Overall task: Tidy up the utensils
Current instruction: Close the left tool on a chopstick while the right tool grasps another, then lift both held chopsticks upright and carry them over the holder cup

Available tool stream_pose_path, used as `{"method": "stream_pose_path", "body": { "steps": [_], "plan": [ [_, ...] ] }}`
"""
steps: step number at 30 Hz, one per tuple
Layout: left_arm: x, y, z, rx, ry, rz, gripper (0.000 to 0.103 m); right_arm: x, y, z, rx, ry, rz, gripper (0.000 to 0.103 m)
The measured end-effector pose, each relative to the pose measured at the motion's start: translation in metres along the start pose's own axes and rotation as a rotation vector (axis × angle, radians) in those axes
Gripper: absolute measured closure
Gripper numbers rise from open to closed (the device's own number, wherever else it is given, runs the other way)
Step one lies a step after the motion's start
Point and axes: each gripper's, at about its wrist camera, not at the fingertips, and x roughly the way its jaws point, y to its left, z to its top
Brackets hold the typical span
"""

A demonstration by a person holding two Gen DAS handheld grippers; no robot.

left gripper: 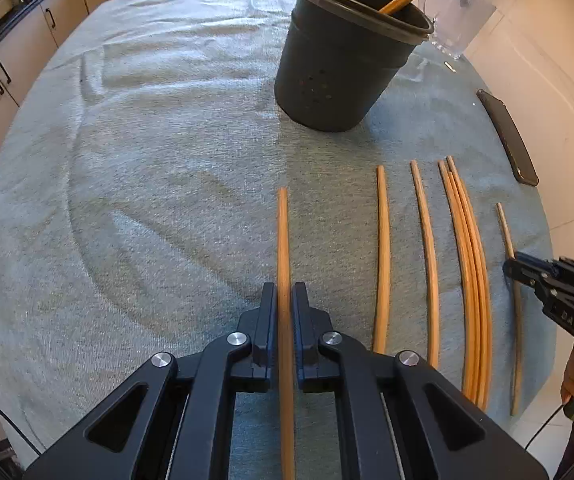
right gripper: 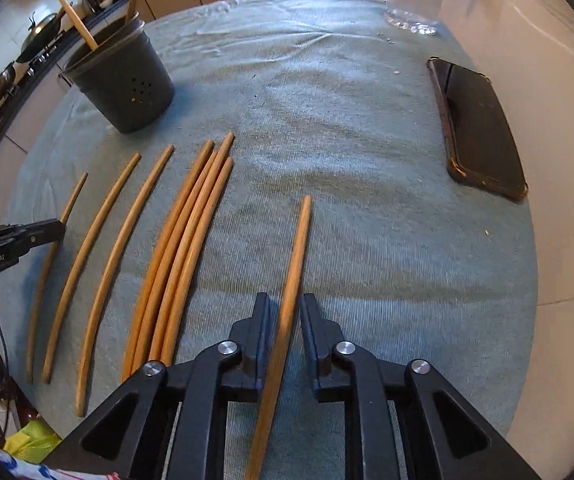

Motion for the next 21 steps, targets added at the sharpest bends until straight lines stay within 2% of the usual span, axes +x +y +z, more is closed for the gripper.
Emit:
{"method": "stream_pose_path", "body": {
  "steps": [9, 13, 15, 16, 18, 21],
  "plan": [
    [0.014, -0.002, 0.033, 0.024, 0.036, 0.019, 0.096, 0.01, 0.008, 0.029, -0.056, 0.059, -0.051, 0.086],
    [0.017, -0.013, 0.036, 0.076, 0.032, 0.032, 0.089, 0.01, 0.017, 0.027, -0.114, 0.052, -0.084, 0.086],
    [0.017, -0.02, 0.033, 0.096, 0.007, 0.049, 0.091, 0.01, 0.02, 0.025, -0.124, 0.032, -0.078, 0.093],
    [0.018, -0.023, 0.031, 0.11, -0.013, 0.063, 0.097, 0.01, 0.022, 0.023, -0.129, 0.013, -0.082, 0.094],
    [0.018, -0.027, 0.029, 0.117, -0.043, 0.071, 0.098, 0.008, 0.023, 0.019, -0.127, -0.016, -0.075, 0.096],
    [-0.005, -0.021, 0.021, 0.073, -0.111, 0.015, 0.098, -0.002, 0.023, 0.013, -0.09, -0.077, -0.04, 0.097]
  ]
}}
